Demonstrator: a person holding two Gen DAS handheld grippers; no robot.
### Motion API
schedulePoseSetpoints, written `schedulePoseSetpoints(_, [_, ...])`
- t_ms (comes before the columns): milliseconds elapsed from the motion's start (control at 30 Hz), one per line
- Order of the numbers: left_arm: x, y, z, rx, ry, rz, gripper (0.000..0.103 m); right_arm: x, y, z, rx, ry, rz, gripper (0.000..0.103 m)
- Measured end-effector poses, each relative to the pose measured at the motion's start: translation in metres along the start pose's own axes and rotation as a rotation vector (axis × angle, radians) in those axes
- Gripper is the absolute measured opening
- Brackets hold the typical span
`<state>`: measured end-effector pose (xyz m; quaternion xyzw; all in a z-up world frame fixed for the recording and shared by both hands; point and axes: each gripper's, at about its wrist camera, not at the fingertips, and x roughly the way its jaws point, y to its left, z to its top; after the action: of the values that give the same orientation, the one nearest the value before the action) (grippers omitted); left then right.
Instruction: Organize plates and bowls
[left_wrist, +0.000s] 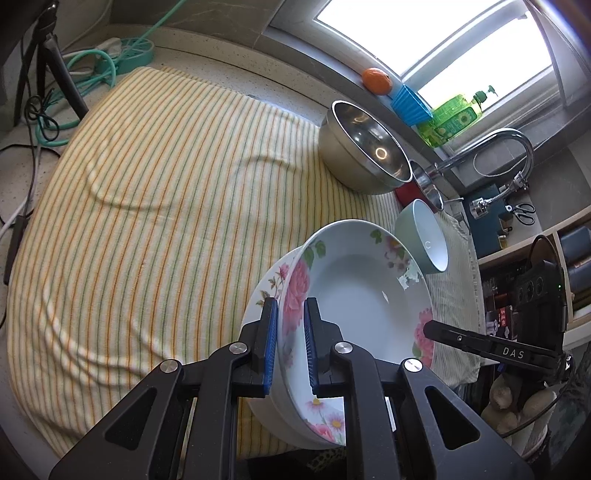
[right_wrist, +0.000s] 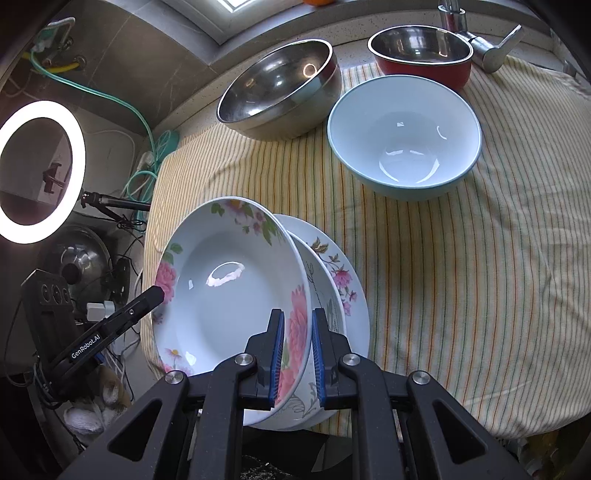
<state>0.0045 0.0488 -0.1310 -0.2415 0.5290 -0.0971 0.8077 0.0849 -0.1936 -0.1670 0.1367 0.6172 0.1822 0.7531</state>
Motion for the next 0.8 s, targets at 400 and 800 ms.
schedulePoseSetpoints(400, [0.009,-0.003,-0.005,0.016,0.023,0.007,0.012,0.001,-0.011,-0.008,0.02,0.006,-0.008,0.014])
schedulePoseSetpoints(800, [0.013,0.0,-0.007,0.022,0.032,0.018,0.012,0.008,-0.007,-0.011,0.019,0.016,-0.02,0.014])
